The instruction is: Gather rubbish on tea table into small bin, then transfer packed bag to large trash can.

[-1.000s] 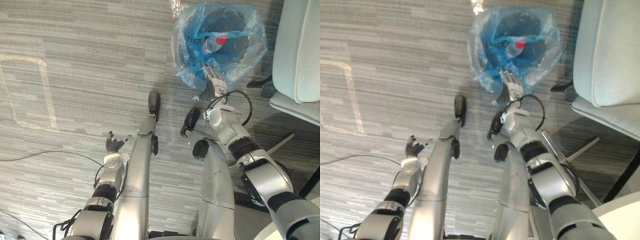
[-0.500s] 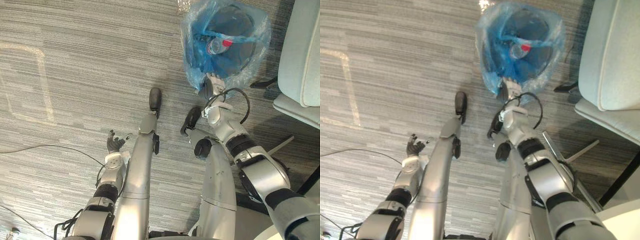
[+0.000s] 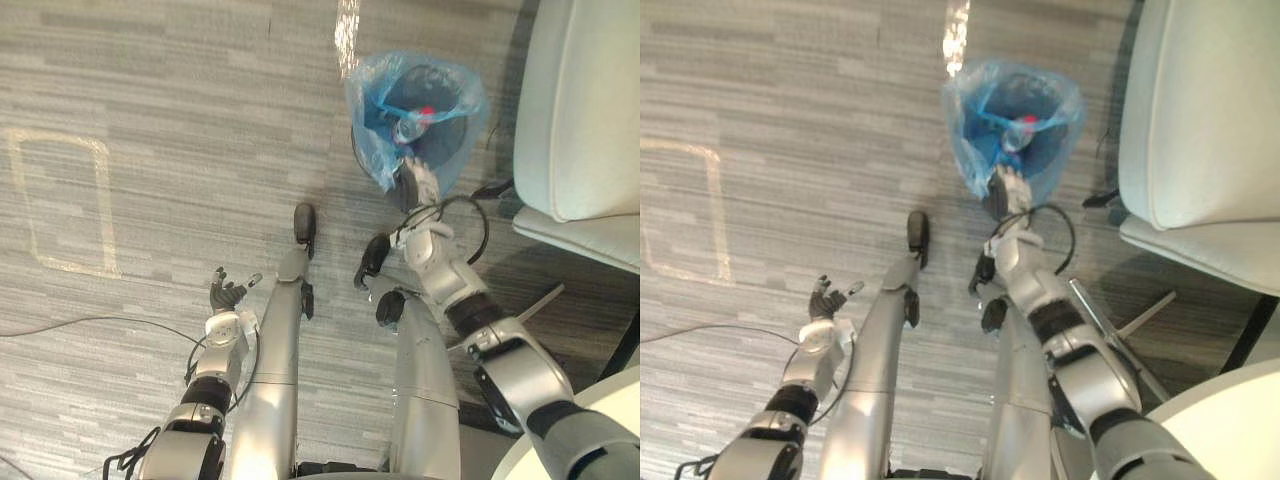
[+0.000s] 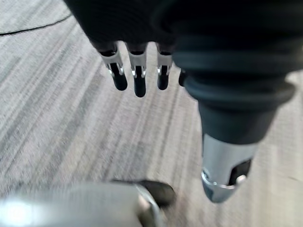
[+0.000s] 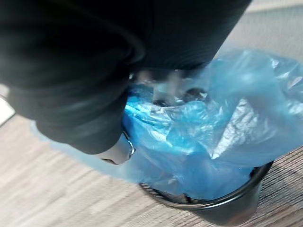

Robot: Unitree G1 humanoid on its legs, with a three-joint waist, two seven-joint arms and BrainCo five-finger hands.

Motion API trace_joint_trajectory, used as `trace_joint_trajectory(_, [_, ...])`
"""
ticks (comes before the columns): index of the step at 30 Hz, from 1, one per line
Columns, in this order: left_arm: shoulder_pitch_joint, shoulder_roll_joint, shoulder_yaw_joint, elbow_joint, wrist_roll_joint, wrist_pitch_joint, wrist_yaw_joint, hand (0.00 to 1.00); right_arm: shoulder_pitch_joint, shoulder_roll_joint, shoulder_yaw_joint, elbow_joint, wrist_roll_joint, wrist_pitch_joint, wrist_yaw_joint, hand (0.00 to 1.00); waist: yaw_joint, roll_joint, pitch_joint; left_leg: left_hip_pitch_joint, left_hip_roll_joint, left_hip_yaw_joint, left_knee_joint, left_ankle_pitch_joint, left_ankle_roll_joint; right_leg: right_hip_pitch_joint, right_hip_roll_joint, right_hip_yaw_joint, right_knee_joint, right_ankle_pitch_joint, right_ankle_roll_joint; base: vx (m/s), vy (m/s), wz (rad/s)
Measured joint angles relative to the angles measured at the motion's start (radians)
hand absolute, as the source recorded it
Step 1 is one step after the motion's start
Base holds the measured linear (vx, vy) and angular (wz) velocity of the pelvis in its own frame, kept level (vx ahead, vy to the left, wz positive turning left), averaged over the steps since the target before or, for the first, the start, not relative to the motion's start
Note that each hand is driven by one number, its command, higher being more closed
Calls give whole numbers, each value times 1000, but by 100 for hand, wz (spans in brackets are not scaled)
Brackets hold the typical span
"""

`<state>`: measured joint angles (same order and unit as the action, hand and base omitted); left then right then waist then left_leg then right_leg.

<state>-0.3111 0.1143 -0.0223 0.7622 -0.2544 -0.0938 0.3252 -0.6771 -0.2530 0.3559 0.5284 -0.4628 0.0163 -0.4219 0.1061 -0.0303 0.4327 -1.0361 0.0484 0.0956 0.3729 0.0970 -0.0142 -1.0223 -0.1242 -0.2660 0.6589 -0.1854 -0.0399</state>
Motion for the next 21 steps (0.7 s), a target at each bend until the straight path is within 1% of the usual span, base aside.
trace_joint_trajectory(1, [16, -10, 3, 3, 15, 2, -2, 0, 41, 17, -1, -18, 3, -4, 4, 100, -2, -8, -7, 49, -3, 3, -27, 4, 0, 45, 1, 0, -21, 1, 1, 0, 0, 0])
trace_joint_trajectory(3, [23, -19, 2, 19, 28, 15, -6, 0, 90, 23, -1, -48, 12, -7, 15, 100, -3, -11, -11, 111, -7, 5, -55, 15, 3, 105, 2, -3, -46, 2, 0, 0, 0, 0])
trace_joint_trajectory(4, [32, -24, 2, 30, 38, 17, -7, 0, 115, 37, -2, -58, 16, -10, 19, 100, -4, -14, -23, 136, -8, 6, -67, 15, 3, 130, 3, -4, -59, 3, -1, 41, -25, -1])
trace_joint_trajectory(8, [87, -51, 4, 63, 66, 26, -9, 0, 216, 74, -11, -95, 34, -13, 40, 100, -20, -27, -60, 291, -14, 11, -137, 20, 9, 282, 10, -5, -128, 9, -5, 89, -30, -3])
trace_joint_trajectory(11, [136, -63, 3, 89, 97, 44, -27, 0, 305, 100, -12, -136, 51, -23, 65, 100, -24, -39, -116, 402, -13, 23, -194, 19, 8, 386, 22, 3, -186, 12, 2, 134, -37, -14])
trace_joint_trajectory(12, [152, -73, 3, 105, 108, 54, -32, 0, 340, 118, -9, -149, 53, -25, 80, 100, -25, -39, -129, 469, -13, 30, -223, 18, 7, 447, 27, 8, -215, 10, 9, 165, -38, -19])
trace_joint_trajectory(13, [162, -80, 3, 114, 118, 59, -36, 0, 360, 124, -8, -161, 58, -25, 93, 100, -27, -38, -133, 510, -14, 32, -241, 17, 7, 490, 31, 10, -233, 9, 14, 130, -25, -16])
trace_joint_trajectory(14, [180, -83, 3, 118, 125, 62, -41, 0, 381, 132, -7, -170, 73, -29, 103, 100, -32, -38, -151, 547, -14, 34, -260, 17, 7, 523, 35, 11, -253, 8, 18, 126, -10, -10])
trace_joint_trajectory(15, [205, -90, 2, 123, 138, 65, -45, 0, 419, 136, 3, -202, 74, -34, 123, 100, -42, -38, -193, 587, -15, 35, -286, 17, 6, 561, 39, 11, -277, 11, 17, 129, -3, -5])
trace_joint_trajectory(17, [219, -94, -4, 142, 148, 70, -48, 0, 452, 138, 7, -232, 89, -47, 145, 100, -48, -37, -229, 636, -16, 35, -313, 16, 5, 609, 44, 11, -305, 12, 19, 148, 4, -5])
trace_joint_trajectory(18, [227, -94, -7, 159, 159, 79, -51, 0, 472, 139, 6, -244, 116, -49, 164, 100, -49, -37, -251, 685, -16, 37, -341, 17, 4, 659, 52, 15, -337, 18, 22, 144, 7, -9])
trace_joint_trajectory(21, [240, -92, -2, 193, 185, 90, -54, 0, 505, 142, -3, -248, 132, -52, 192, 100, -52, -36, -296, 755, -16, 34, -369, 13, 1, 738, 64, 24, -397, 33, 34, 141, 32, -10])
